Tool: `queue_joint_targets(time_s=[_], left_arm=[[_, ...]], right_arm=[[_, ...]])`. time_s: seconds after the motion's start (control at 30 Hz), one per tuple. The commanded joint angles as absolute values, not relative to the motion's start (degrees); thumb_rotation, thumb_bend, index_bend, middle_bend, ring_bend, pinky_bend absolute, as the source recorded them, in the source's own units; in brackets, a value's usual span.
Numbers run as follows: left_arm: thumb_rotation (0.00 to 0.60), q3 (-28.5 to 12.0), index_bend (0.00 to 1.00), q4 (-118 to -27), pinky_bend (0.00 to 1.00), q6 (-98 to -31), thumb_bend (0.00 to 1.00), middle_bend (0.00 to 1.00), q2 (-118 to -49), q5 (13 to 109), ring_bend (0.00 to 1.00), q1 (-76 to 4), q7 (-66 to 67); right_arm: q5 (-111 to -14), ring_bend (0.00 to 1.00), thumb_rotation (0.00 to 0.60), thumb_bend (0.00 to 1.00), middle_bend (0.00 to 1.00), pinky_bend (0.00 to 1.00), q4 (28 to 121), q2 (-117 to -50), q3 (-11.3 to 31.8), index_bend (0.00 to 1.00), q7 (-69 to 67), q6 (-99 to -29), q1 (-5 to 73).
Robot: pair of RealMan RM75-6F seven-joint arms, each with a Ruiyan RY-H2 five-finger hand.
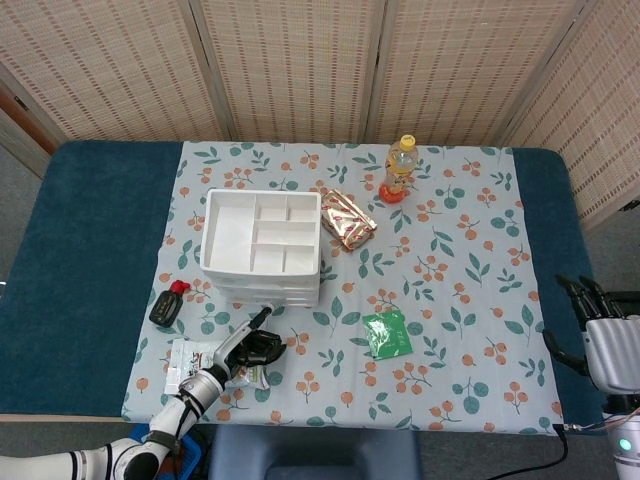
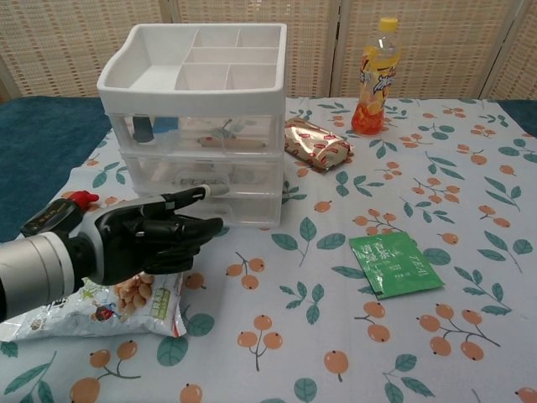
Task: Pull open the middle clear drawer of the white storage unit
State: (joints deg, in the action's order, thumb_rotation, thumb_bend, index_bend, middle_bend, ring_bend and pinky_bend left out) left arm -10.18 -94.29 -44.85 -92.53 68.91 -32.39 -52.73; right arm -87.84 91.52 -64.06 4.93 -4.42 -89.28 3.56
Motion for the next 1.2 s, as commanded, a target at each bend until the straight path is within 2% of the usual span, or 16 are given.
queue_joint_targets(time_s=[0.03, 0.37, 0.83, 1.2], left_arm=[[0.600, -10.94, 0.04, -93.62, 1.00, -45.49, 0.38, 0.78, -93.49, 67.65, 0.93, -31.73, -52.54], [0.600, -12.33, 0.05, -93.18, 1.00, -47.10, 0.38, 0.78, -95.49, 66.30, 0.93, -29.77, -52.98], [0.600, -15.58, 0.09, -91.20, 1.00, -44.17, 0.38, 0.78, -98.14, 66.19, 0.93, -29.56, -59.05], [0.600, -18.22, 0.17, -90.47, 1.00, -43.34, 0.38, 0.79, -99.94, 62.73, 0.94, -29.04, -60.30]], right_arm=[[-87.91, 0.14, 0.600, 0.34, 0.20, 0.21, 91.60, -64.00, 4.95, 0.08, -4.37, -89.35, 3.54], [-87.90, 0.14, 0.600, 0.34, 0.20, 0.21, 91.79, -64.04, 5.01, 0.08, -4.18, -89.08, 3.66], [-87.46, 0.14, 0.600, 0.34, 0.20, 0.21, 91.85, -63.92, 4.94, 0.08, -4.18, -89.43, 3.08], [-87.17, 0.14, 0.600, 0.34, 0.20, 0.21, 91.54, -64.01, 5.01, 0.08, -4.55, -89.40, 2.89]])
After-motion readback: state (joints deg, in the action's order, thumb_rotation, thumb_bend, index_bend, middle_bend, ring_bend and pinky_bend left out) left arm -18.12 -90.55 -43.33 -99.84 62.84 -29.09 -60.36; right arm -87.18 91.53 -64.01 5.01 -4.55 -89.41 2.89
